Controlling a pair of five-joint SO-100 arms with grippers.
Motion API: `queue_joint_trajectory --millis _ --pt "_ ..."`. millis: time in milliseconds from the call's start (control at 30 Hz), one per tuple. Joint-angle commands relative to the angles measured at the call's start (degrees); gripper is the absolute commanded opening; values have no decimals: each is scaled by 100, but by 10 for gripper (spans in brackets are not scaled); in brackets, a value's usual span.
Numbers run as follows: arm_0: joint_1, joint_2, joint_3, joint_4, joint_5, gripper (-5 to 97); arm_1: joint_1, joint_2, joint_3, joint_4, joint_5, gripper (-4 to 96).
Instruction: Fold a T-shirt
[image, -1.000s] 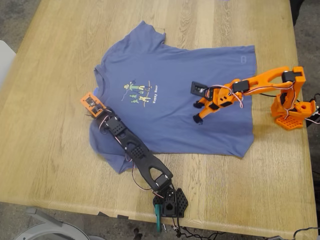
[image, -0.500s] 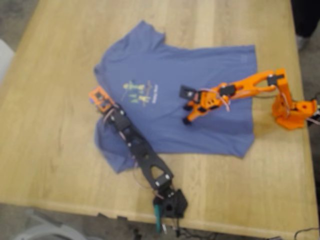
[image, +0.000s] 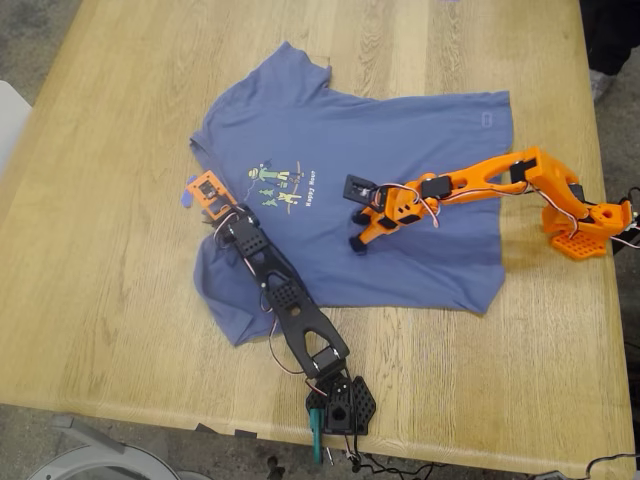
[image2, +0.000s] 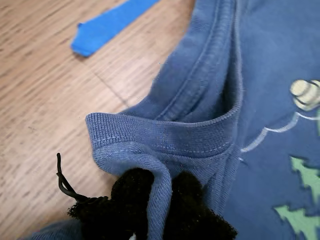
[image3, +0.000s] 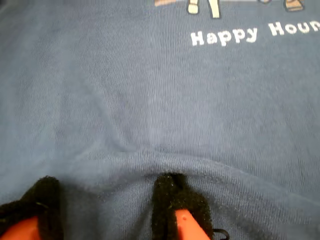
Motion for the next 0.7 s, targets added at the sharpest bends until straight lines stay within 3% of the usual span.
queue_joint_trajectory --millis 0,167,467,567,667 --pt "369 1222 -413 141 0 0 62 -703 -1310 510 26 264" --pt "457 1591 -413 492 -18 0 53 -3445 -6021 2874 62 245" --pt "589 2180 -413 940 -26 0 -97 -3946 -6126 3067 114 315" --pt "765 2338 -413 1072 -35 1 -123 -4140 -6126 3032 88 228" --pt "1011 2505 -413 1195 -35 2 -97 -4166 -6047 2962 26 212"
